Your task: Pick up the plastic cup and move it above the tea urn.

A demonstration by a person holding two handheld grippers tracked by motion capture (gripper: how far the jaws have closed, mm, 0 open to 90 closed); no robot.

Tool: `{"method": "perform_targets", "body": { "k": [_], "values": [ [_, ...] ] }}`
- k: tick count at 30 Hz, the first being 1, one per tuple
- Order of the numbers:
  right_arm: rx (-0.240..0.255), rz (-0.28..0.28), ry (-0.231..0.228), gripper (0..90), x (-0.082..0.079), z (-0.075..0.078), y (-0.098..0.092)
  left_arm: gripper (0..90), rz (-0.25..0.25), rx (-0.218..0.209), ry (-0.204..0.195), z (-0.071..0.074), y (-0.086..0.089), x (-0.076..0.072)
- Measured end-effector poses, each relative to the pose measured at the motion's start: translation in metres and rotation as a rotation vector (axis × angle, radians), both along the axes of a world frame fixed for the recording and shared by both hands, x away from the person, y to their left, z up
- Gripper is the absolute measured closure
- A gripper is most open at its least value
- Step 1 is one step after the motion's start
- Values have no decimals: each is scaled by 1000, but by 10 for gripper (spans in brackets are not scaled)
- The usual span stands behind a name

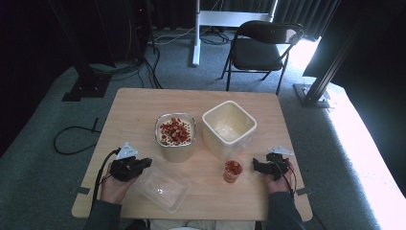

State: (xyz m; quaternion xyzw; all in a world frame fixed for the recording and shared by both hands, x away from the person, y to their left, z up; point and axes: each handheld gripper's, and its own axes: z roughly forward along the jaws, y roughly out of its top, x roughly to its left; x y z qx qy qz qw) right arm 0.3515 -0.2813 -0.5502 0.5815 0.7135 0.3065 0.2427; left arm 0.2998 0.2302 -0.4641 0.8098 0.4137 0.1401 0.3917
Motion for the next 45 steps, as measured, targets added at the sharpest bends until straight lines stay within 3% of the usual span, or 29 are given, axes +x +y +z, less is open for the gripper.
{"method": "perform_targets", "body": {
  "k": [13,22,30,33,35,38,45],
  "values": [
    [0,0,0,102,0,0,0,873,-36,-43,-25,19,-5,-6],
    [0,0,0,102,0,0,0,874,-52,-73,-56,41,-8,-9],
    [0,0,0,102,0,0,0,874,-68,-102,-95,69,-15,-6],
    [0,0,1,102,0,0,0,874,-75,-103,-100,71,-16,-5],
    [1,0,0,102,0,0,0,874,-94,-107,-127,84,-25,-4],
    [0,0,0,102,0,0,0,874,-100,-112,-134,88,-28,-2],
    [0,0,0,102,0,0,0,874,-87,-146,-140,104,-34,15]
  ]
}}
